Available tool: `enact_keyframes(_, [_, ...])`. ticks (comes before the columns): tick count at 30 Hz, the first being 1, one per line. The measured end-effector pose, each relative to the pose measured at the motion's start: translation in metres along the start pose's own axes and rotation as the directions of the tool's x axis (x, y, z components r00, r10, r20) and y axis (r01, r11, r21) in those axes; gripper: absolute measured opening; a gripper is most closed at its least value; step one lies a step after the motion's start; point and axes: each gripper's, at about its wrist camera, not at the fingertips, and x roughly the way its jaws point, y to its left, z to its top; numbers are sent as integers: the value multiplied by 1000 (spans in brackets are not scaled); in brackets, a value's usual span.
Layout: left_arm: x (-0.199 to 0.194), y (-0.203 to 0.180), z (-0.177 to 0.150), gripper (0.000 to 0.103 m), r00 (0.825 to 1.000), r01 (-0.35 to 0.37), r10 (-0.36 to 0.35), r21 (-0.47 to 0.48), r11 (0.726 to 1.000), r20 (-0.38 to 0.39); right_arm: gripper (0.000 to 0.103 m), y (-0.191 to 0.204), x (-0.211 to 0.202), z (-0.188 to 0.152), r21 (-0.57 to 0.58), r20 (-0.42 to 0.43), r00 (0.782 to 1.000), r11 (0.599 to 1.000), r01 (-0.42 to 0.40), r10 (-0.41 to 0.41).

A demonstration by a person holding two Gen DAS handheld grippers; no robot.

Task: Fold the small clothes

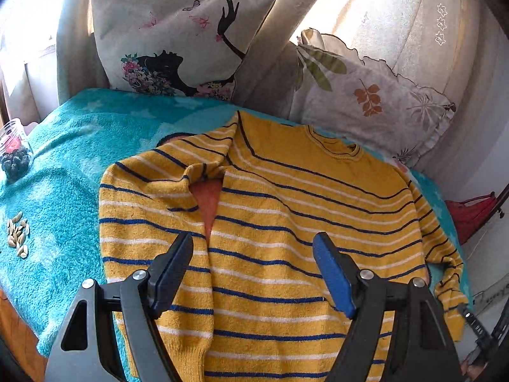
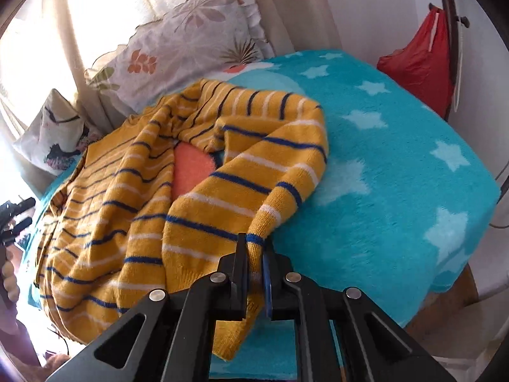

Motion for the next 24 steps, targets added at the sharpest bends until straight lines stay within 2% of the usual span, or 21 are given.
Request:
enact_keyframes(3, [-7,14,5,77,1000,2,-2,-19,1000,25,8,-50,-39,45,88,113,984,988,126,-135])
enact_keyframes(6, [-11,32,10,77,999,6,-4,-54,998,48,8,-98,-62,91,196,144,960,958,209,-239])
enact_keyframes(9, [-15,53,13,77,998,0,6,-91,996,66,8,-111,-66,127,231,133,936,929,290,-325])
enact_keyframes(11, [-17,66,15,77,997,-11,19,-113,994,73,8,-97,-63,143,219,116,942,933,286,-316])
enact_keyframes(13, [-19,79,17,77,996,-21,32,-134,991,78,8,-56,-56,155,138,112,956,957,255,-271])
enact_keyframes(14, [-19,85,17,77,996,-26,38,-146,989,79,8,-32,-49,160,96,97,970,972,214,-223])
enact_keyframes(16, [-18,95,18,77,996,-32,45,-165,986,78,8,13,-35,165,36,52,994,995,94,-96])
enact_keyframes(18, [-19,104,17,77,996,-36,51,-181,983,77,8,69,-16,168,-27,-9,998,998,-56,56])
enact_keyframes(19, [-20,108,17,77,996,-40,55,-186,982,76,8,98,-5,167,-56,-42,991,990,-128,126])
enact_keyframes(21, [-22,116,15,77,995,-48,64,-194,980,74,8,162,23,166,-106,-129,956,955,-276,262])
enact_keyframes(22, [-24,119,13,77,995,-53,69,-199,978,73,8,190,37,164,-126,-168,937,936,-329,306])
enact_keyframes(24, [-27,127,11,77,994,-63,81,-213,975,73,8,251,66,156,-197,-238,909,899,-390,342])
